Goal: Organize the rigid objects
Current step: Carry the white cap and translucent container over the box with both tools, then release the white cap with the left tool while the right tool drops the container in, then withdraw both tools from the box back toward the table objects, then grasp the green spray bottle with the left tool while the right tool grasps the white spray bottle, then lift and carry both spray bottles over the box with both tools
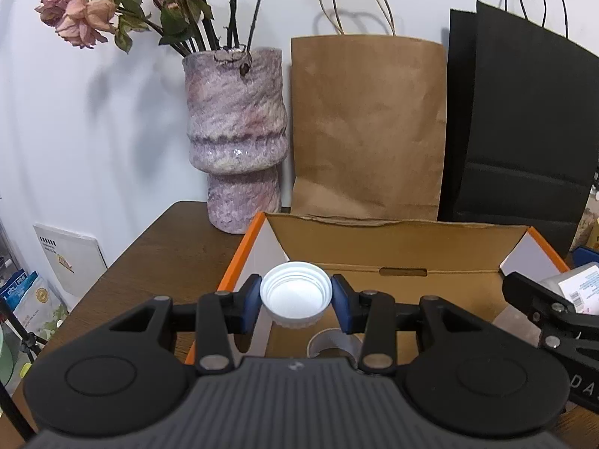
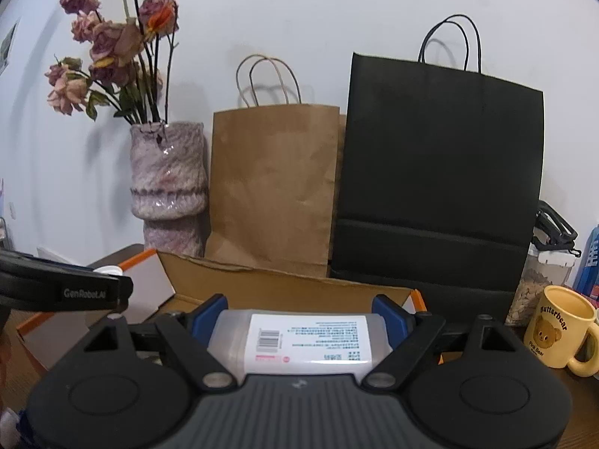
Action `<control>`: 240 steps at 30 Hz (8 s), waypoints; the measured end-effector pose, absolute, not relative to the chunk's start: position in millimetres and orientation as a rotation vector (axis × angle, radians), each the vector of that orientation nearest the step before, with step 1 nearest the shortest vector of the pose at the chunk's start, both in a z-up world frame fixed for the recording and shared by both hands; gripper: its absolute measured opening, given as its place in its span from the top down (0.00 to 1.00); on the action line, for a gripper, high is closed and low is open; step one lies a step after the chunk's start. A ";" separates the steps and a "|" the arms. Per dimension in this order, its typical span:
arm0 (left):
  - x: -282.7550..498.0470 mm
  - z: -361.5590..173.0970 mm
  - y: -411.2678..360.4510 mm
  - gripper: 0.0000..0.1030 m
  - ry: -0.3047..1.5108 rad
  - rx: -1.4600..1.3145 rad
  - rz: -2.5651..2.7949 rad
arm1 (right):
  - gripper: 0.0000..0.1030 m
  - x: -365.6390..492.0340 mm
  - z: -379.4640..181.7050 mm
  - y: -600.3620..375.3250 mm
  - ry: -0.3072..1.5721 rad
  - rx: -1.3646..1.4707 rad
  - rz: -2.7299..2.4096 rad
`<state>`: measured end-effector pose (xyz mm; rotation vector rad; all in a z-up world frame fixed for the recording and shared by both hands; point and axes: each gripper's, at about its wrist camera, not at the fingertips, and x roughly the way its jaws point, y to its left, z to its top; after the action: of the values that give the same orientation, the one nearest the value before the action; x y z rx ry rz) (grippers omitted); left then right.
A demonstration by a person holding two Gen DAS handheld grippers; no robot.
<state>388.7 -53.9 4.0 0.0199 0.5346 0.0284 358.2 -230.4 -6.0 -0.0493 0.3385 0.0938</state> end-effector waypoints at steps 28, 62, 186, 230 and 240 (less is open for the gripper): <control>386.2 6.2 -52.6 0.00 0.510 0.019 0.076 | 0.00 360.6 -9.4 -236.8 0.372 -0.035 0.059; 351.4 15.3 -49.6 0.00 0.488 0.012 0.032 | 0.00 323.7 0.4 -243.9 0.326 -0.005 0.069; 187.1 -47.4 4.0 0.68 0.657 -0.017 0.061 | 0.00 141.7 -49.3 -179.8 0.475 -0.015 0.122; 181.9 -37.9 19.3 0.68 0.627 -0.052 0.054 | 0.74 177.6 -54.4 -153.3 0.577 0.026 0.149; 181.7 -29.7 15.2 0.68 0.620 -0.053 0.055 | 0.74 172.4 -43.9 -157.1 0.532 0.039 0.169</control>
<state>181.7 15.2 -29.7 -0.0526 0.6203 0.0550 172.4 -157.1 -43.9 0.0386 0.5318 0.1691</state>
